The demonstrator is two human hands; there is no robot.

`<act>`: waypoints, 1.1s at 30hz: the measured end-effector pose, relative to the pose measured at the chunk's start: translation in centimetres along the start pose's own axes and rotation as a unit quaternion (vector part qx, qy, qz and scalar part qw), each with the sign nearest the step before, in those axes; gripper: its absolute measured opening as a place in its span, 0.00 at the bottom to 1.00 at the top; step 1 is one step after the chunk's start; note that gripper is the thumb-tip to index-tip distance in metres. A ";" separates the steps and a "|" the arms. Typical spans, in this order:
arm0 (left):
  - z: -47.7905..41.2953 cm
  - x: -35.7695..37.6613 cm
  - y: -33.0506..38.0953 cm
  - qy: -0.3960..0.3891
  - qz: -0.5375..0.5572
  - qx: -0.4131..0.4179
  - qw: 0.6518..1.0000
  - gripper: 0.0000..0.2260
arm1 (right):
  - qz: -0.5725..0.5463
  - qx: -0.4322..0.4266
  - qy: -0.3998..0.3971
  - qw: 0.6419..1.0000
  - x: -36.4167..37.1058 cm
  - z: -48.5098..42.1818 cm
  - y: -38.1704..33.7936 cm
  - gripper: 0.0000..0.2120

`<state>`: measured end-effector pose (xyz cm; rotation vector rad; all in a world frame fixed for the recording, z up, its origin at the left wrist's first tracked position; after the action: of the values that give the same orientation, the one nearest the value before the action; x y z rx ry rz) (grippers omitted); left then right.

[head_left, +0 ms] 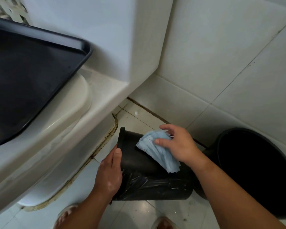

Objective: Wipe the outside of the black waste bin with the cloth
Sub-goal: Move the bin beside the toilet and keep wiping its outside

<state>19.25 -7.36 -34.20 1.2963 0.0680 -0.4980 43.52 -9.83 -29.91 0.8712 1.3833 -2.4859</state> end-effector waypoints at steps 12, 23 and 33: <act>0.2 0.0 0.0 -0.005 -0.023 0.006 1.000 0.19 | 0.177 -0.093 -0.054 0.978 3.4 3.1 -1.5 0.23; 0.8 0.0 -0.5 -0.016 0.000 -0.024 1.000 0.20 | 0.337 -0.186 -0.019 0.923 7.1 0.8 1.4 0.29; 1.2 0.7 -1.8 -0.002 0.086 -0.105 0.991 0.20 | 0.356 -0.247 0.033 0.901 13.4 8.5 -2.0 0.28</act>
<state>18.96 -9.02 -35.71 1.0849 0.0056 -0.3361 28.32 -13.93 -32.61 1.0844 1.3033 -1.4893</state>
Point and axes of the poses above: each hand's wrist, its own z-axis away from the middle knuckle, its own x-axis out of the palm, y = z × x, the point moved 10 cm from there along -z, towards the middle knuckle, and after that the axes turned 6 degrees about x, right-handed, at the moved point
